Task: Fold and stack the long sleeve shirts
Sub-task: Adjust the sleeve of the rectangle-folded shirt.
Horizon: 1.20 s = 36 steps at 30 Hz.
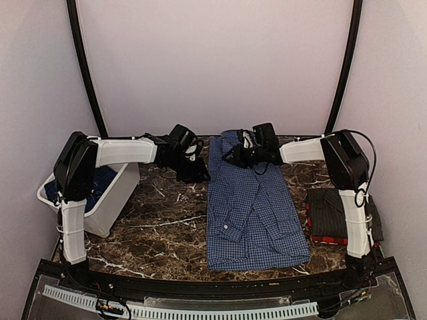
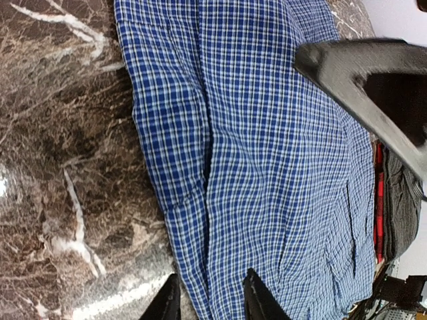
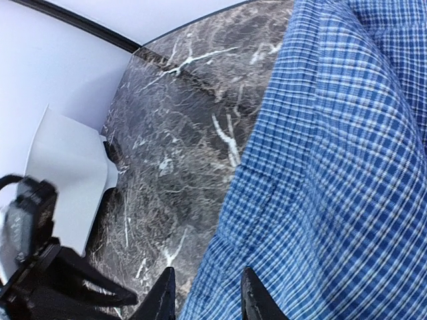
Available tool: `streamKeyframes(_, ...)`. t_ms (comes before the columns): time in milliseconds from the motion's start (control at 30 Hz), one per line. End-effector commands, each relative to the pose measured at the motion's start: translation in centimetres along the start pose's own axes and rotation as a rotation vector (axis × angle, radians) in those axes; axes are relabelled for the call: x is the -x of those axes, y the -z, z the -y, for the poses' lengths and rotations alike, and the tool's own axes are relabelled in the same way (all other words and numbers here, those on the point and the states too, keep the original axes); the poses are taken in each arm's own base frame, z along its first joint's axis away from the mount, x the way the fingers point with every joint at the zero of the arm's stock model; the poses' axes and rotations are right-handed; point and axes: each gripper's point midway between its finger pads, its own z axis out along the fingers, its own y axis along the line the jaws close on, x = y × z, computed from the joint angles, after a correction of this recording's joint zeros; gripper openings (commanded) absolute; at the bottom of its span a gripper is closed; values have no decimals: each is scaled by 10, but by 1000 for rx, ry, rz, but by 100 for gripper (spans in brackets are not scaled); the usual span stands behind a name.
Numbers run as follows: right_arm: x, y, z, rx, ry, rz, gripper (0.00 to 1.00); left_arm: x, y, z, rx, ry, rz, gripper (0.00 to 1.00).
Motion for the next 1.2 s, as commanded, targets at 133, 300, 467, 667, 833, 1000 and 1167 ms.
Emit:
streamKeyframes(133, 24, -20, 66, 3, -170, 51, 29, -32, 31, 28, -116, -26, -47, 31)
streamKeyframes(300, 27, -16, 90, 2, -236, 71, 29, -66, 28, 30, -125, -39, -108, 30)
streamKeyframes(467, 37, -6, 75, 19, -202, 79, 30, -81, 26, 30, -121, -39, -130, 30)
streamKeyframes(667, 63, 12, 45, 48, -127, 123, 31, -86, 25, 46, -170, -46, -135, 30)
streamKeyframes(833, 68, 8, 32, 116, -139, 137, 31, -92, 16, 56, -181, -55, -153, 30)
streamKeyframes(1000, 68, -5, 28, 165, -159, 146, 31, -92, 13, 61, -191, -57, -153, 29)
streamKeyframes(1167, 82, -23, 34, 196, -177, 173, 28, -97, 4, 69, -196, -70, -172, 29)
